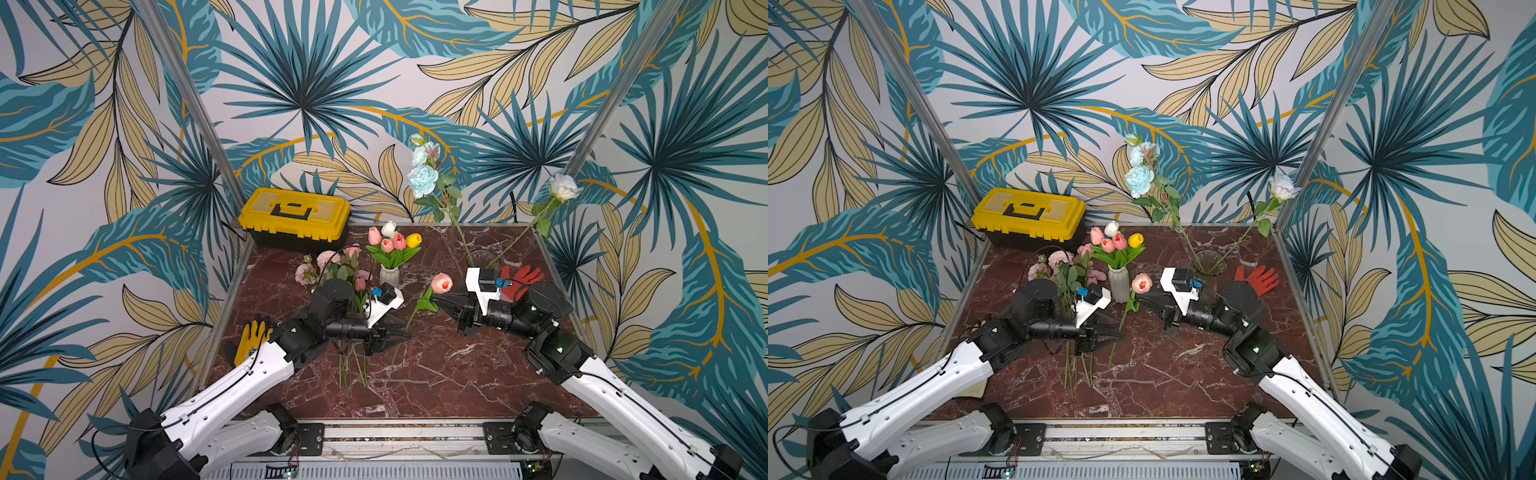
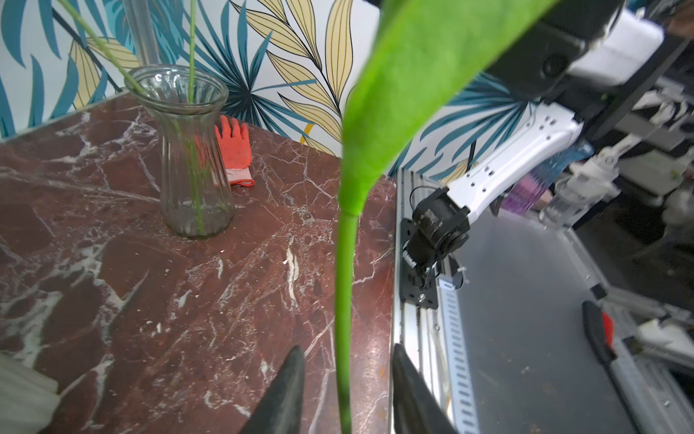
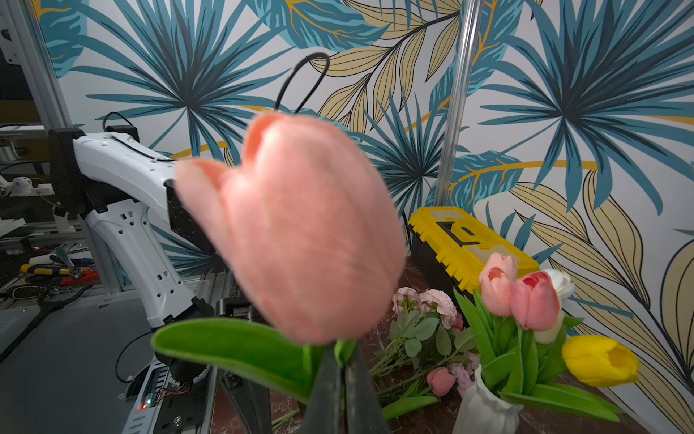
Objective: Pick out pink flowers from the vase
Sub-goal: Place the flower at the center of the board.
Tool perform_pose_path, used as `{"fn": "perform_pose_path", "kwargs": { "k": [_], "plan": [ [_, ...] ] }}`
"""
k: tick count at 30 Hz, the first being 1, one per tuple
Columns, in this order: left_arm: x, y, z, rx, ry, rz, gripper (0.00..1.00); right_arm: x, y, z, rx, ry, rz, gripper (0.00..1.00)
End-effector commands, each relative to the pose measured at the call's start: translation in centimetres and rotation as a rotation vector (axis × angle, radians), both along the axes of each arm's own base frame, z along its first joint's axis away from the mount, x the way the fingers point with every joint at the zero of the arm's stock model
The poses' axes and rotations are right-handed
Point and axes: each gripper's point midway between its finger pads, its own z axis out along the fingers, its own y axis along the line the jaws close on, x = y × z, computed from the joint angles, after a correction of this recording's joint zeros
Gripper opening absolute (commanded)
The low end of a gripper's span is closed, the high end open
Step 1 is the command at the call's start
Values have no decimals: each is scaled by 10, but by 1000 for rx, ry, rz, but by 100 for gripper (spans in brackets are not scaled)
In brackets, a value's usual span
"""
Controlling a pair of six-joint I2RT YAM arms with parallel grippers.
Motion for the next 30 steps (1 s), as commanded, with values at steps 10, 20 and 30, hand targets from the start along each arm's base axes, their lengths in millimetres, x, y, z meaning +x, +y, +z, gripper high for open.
{"fn": "perform_pose_path", "kwargs": {
  "k": [10, 20, 30],
  "plan": [
    [3, 5, 19, -46, -68, 56, 0, 1, -2, -5, 15, 48, -16, 21],
    [30, 60, -16, -118, 85, 508, 0, 10, -19, -9, -1, 51, -144, 38],
    [60, 138, -105, 95, 384, 1059, 0, 11, -23, -9, 7, 59, -168, 39]
  ]
}}
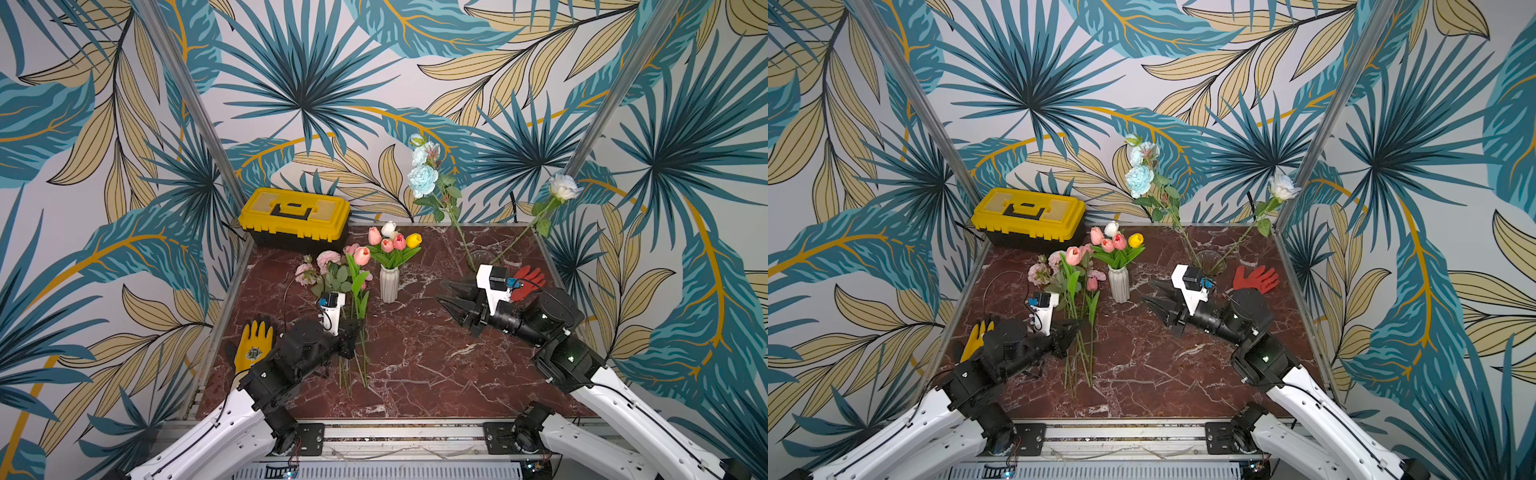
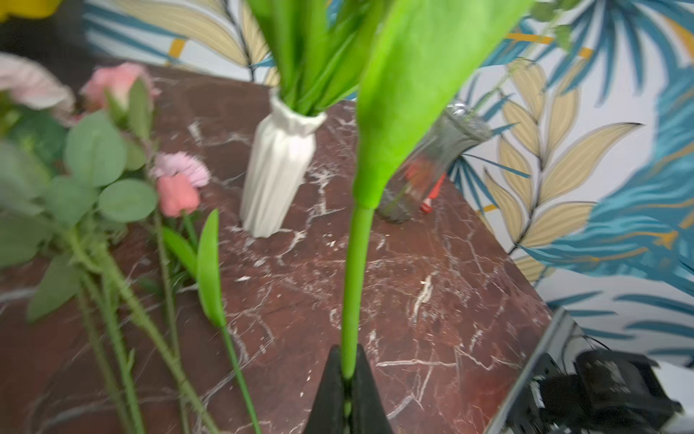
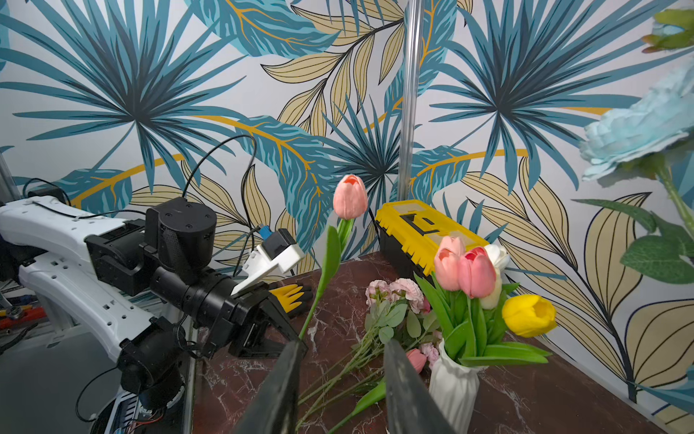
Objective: Pick out pink flowers from the vase
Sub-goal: Place the flower at the center of the board.
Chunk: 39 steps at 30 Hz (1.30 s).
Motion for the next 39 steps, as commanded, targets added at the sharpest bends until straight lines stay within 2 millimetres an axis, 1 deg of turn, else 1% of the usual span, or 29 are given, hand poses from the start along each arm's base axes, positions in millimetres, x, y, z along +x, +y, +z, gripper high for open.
{"fn": "perform_pose_path", "kwargs": {
  "k": [1, 4, 6, 8, 11, 13, 17, 20, 23, 27, 31, 39],
  "plan": [
    [8, 25, -38, 83, 174, 169, 0, 2, -1, -12, -14, 26, -18, 39],
    [15, 28, -52, 83, 257, 233, 0, 3, -2, -11, -8, 27, -25, 39],
    [19, 26, -60, 79, 311, 250, 0, 3, -3, -10, -1, 31, -29, 38],
    [23, 19, -68, 79, 372, 244, 0, 4, -4, -9, 5, 32, -35, 38],
    [24, 2, -78, 88, 444, 179, 0, 4, -4, -8, 8, 38, -36, 39],
    [27, -4, -84, 87, 487, 167, 0, 6, -4, -9, 11, 45, -44, 39],
    [32, -17, -90, 57, 547, 162, 0, 7, -3, -10, 24, 73, -44, 39],
    [37, -23, -92, 48, 574, 168, 0, 9, -3, -11, 21, 88, -48, 39],
    [40, -28, -98, 48, 611, 170, 0, 10, -3, -12, 20, 91, -54, 39],
    [43, -32, -114, 79, 657, 165, 0, 10, -4, -15, 16, 96, -57, 39],
    [45, -33, -127, 125, 693, 174, 0, 9, -5, -17, 12, 102, -59, 39],
    [46, -33, -143, 179, 749, 184, 0, 11, -6, -24, 2, 110, -73, 39]
  ]
}}
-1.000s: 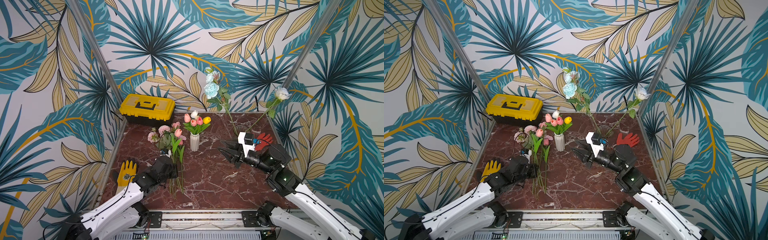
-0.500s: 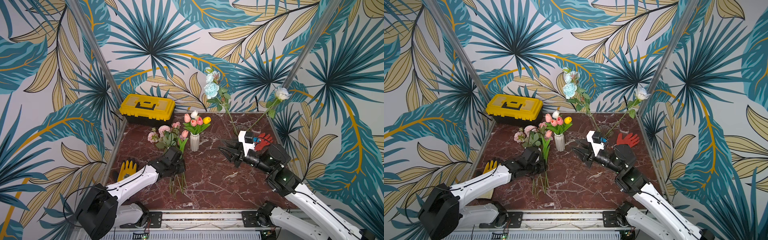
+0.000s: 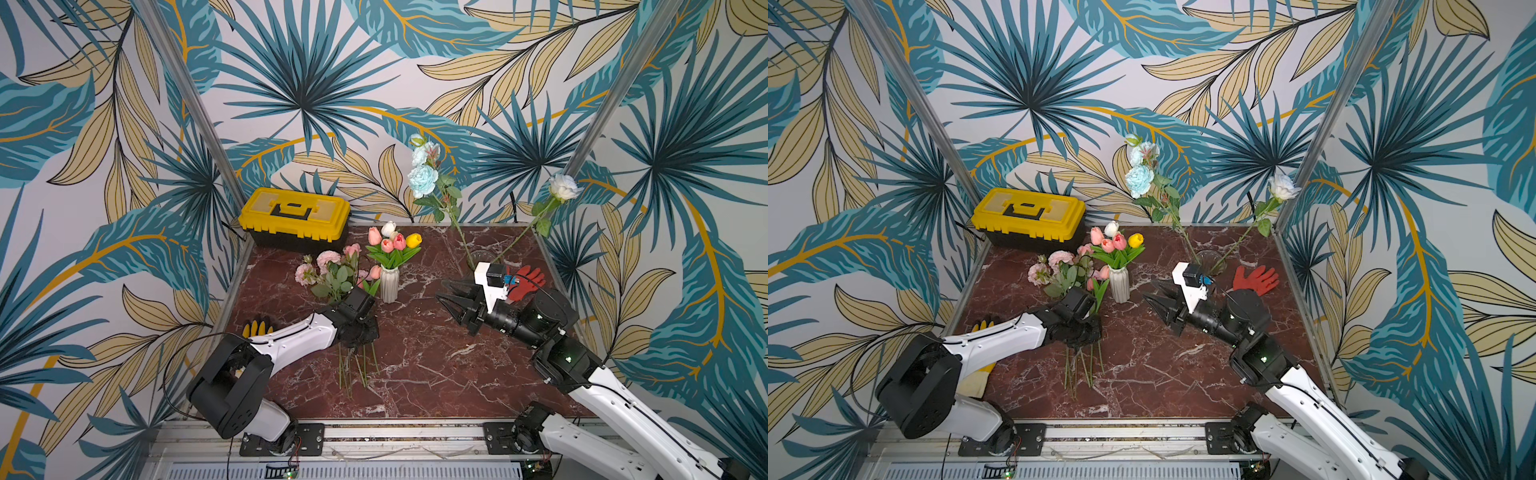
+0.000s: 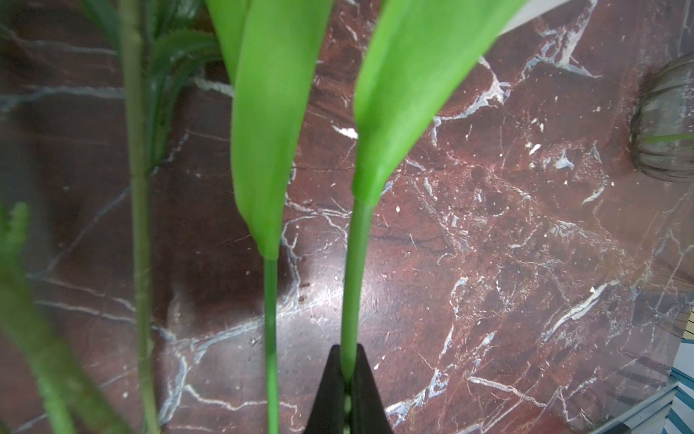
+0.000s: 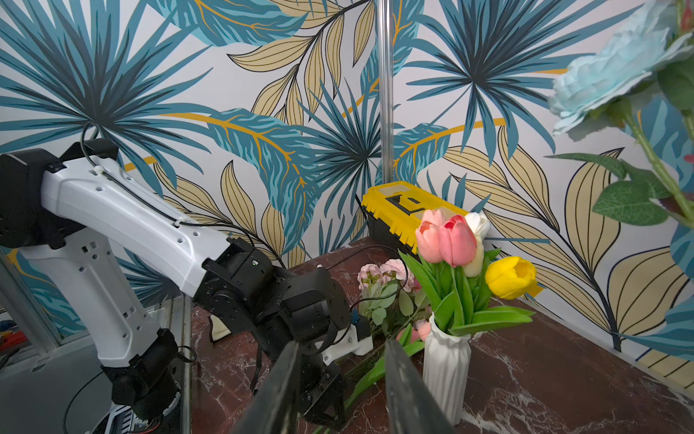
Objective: Pick out pink flowers from the vase
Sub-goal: Place the flower at the center of the board.
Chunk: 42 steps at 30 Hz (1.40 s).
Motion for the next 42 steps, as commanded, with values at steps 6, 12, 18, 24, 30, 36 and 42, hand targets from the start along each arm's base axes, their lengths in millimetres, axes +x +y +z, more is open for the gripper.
{"fn": "perform_pose_path", "kwargs": {
  "k": [6, 12, 18, 24, 30, 36, 42],
  "plan": [
    [-1, 4, -1, 22, 31, 21, 1, 0, 0, -10, -6, 23, -8, 39],
    [-2, 11, -4, 55, 33, 33, 7, 1, 1, -10, -4, 28, -7, 39],
    [-2, 15, -3, 75, 34, 45, 10, 1, 0, -10, -4, 30, -10, 39],
    [-3, 23, 3, 98, 17, 56, 11, 0, -2, -6, -1, 27, -12, 39],
    [-6, 26, 11, 99, 3, 59, 24, 0, -1, -3, 2, 38, -10, 39],
    [-4, 26, 46, 50, -99, 29, 24, 5, -2, 2, -16, 56, -33, 39],
    [-3, 34, 126, 32, -392, -101, 29, 19, 5, 0, -71, 71, -51, 36]
  ]
}}
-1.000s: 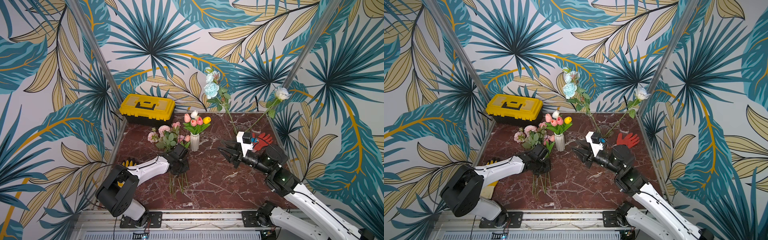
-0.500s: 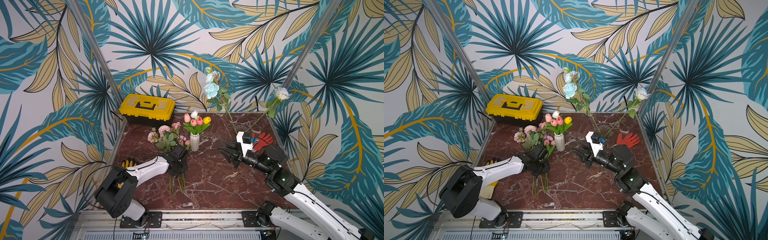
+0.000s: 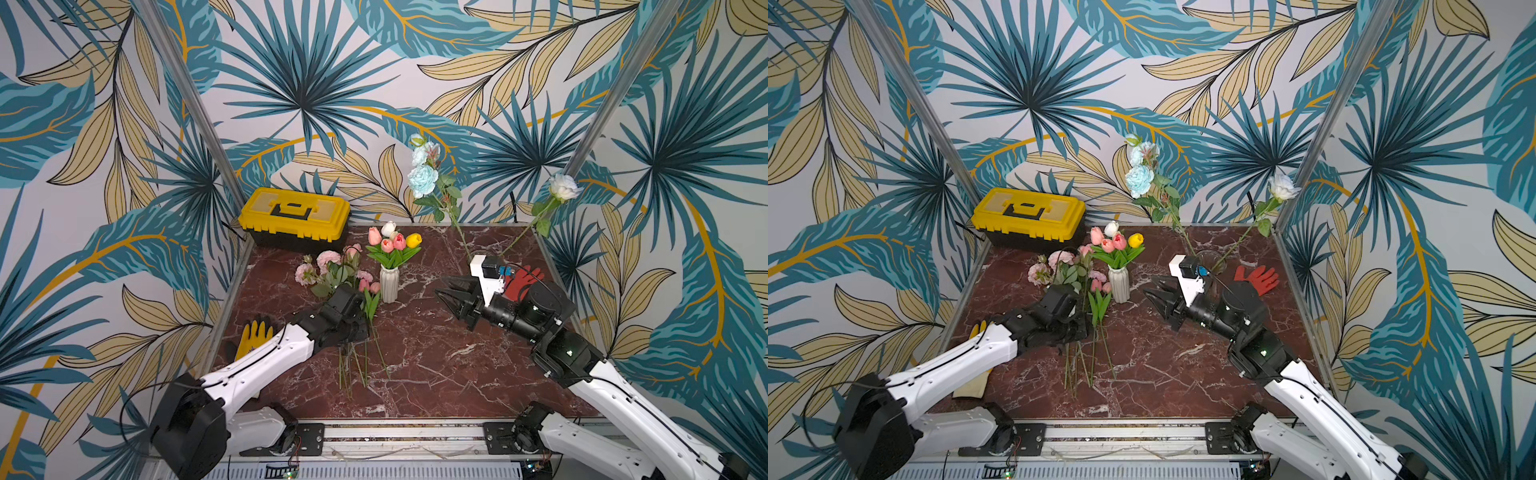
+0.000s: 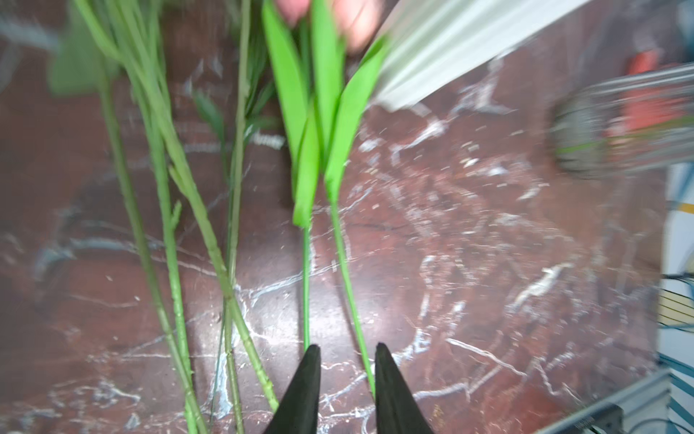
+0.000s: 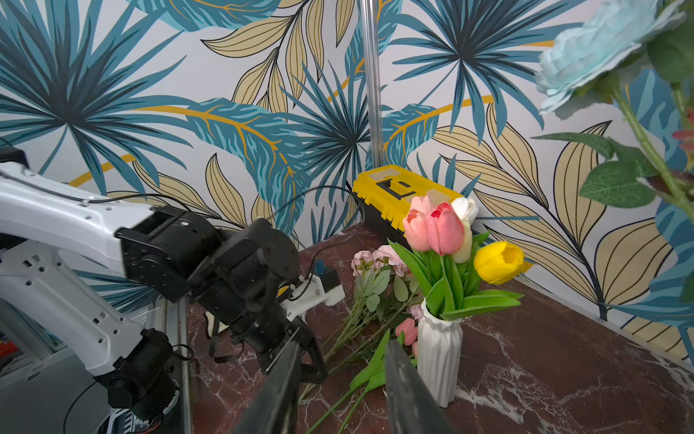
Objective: Pick out pink flowers from the vase
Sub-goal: Place the flower at the center of the board, then pick up the flower from the vase.
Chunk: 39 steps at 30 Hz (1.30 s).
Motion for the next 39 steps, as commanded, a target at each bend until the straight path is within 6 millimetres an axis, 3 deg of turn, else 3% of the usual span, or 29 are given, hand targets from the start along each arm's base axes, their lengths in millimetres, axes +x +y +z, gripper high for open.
{"fn": "perform_pose_path", "kwargs": {
  "k": [1, 7, 11, 17, 25, 32, 39],
  "plan": [
    [6, 12, 56, 47, -216, -72, 31, 8, 5, -2, -44, -3, -7, 35],
    [1, 44, 118, 127, -497, -73, 37, 35, 20, -14, -130, -98, -29, 32],
    [-2, 55, 137, 155, -624, -74, 40, 63, 32, -27, -166, -115, -69, 31],
    [-2, 73, 141, 189, -716, -3, 42, 106, 45, -52, -196, -138, -158, 31],
    [-6, 80, 147, 184, -773, 29, 43, 146, 59, -65, -184, -190, -234, 32],
    [-11, 79, 151, 190, -799, 20, 44, 167, 69, -64, -170, -219, -264, 32],
    [-13, 77, 153, 179, -812, 10, 44, 172, 71, -57, -136, -233, -277, 28]
  ]
}}
